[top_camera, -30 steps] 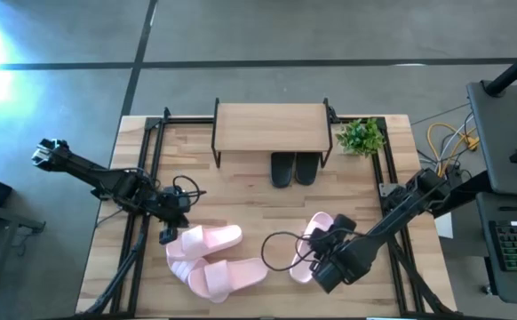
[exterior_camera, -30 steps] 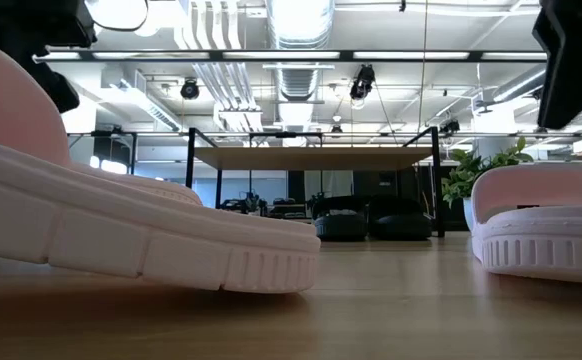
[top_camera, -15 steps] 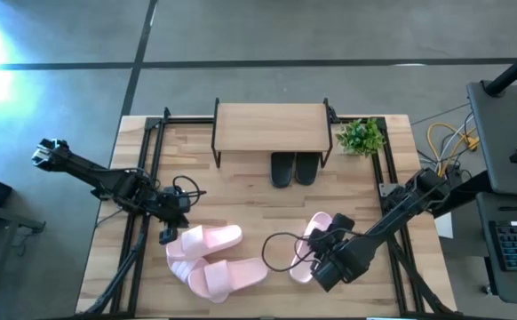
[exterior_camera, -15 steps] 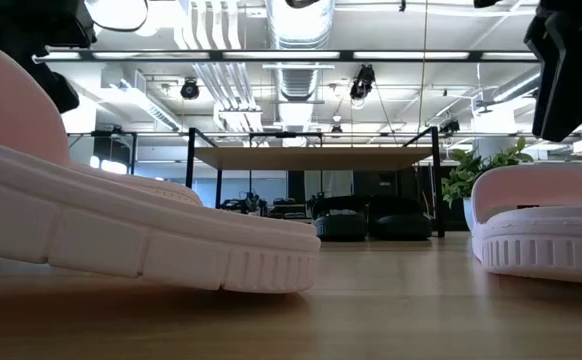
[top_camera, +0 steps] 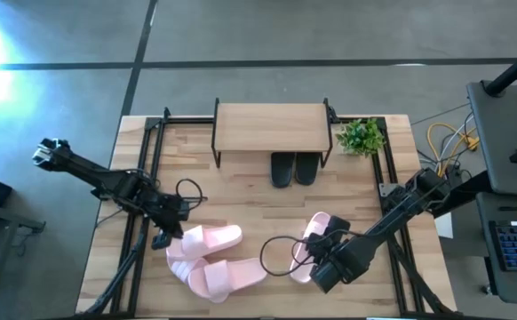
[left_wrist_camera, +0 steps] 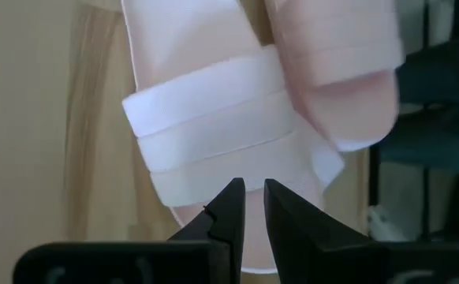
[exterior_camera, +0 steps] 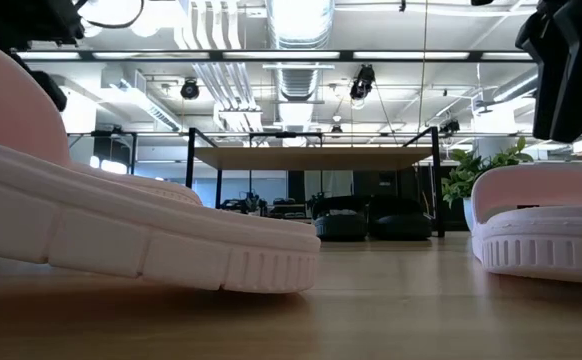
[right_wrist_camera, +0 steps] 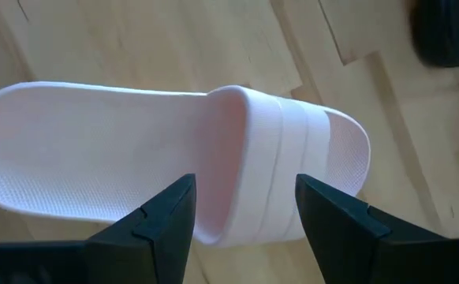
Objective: Pick and place slides into the shelf
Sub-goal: Put the pink slipper under the shelf
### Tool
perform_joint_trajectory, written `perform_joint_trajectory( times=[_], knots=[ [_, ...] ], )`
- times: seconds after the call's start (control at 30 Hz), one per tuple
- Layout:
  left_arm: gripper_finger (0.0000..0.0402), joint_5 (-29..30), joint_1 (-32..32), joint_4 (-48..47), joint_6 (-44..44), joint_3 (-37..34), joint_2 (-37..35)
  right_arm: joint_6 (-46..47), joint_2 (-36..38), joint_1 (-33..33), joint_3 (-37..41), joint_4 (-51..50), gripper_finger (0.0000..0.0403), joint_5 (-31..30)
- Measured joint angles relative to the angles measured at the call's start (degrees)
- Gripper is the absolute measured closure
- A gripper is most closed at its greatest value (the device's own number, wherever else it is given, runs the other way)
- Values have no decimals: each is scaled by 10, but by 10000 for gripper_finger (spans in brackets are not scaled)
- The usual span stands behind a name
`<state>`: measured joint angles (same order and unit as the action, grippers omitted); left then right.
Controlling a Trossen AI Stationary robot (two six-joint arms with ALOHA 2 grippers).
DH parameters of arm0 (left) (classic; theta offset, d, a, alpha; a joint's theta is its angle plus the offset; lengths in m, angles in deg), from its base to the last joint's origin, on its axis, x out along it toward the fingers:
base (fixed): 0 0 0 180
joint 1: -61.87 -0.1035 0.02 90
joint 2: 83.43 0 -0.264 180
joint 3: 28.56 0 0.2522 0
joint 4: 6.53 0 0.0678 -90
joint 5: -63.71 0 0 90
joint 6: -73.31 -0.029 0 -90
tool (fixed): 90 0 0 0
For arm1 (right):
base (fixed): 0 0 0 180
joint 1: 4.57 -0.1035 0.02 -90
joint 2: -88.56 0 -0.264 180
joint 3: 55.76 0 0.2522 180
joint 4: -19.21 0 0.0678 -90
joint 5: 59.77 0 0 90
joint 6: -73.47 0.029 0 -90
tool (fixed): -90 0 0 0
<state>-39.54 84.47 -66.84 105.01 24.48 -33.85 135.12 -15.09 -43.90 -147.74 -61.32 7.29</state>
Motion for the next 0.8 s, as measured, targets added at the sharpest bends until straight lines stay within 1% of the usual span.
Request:
perform_joint_trajectory(
  times=[0.1, 0.2, 0.3, 0.33, 0.57, 0.7, 0.8],
  knots=[
    [366, -9, 13, -2, -32, -7, 22, 2, 0, 0, 0, 0, 193, -8],
    [366, -15, 40, -5, -61, -10, 46, 8, 0, 0, 0, 0, 193, -9],
    [366, -10, 74, -5, -93, -11, 67, 9, 0, 0, 0, -1, 193, -9],
    [366, 3, 83, -5, -97, -10, 74, 9, 0, 0, 1, -1, 193, -10],
    [366, 169, 125, 24, -96, -10, 115, 9, 0, 0, 9, -1, 193, -12],
    [366, 234, 129, 37, -99, -9, 138, 18, 0, 0, 13, 0, 193, -12],
    [366, 295, 128, 69, -116, -12, 152, 26, 0, 0, 15, 0, 193, -12]
  ],
)
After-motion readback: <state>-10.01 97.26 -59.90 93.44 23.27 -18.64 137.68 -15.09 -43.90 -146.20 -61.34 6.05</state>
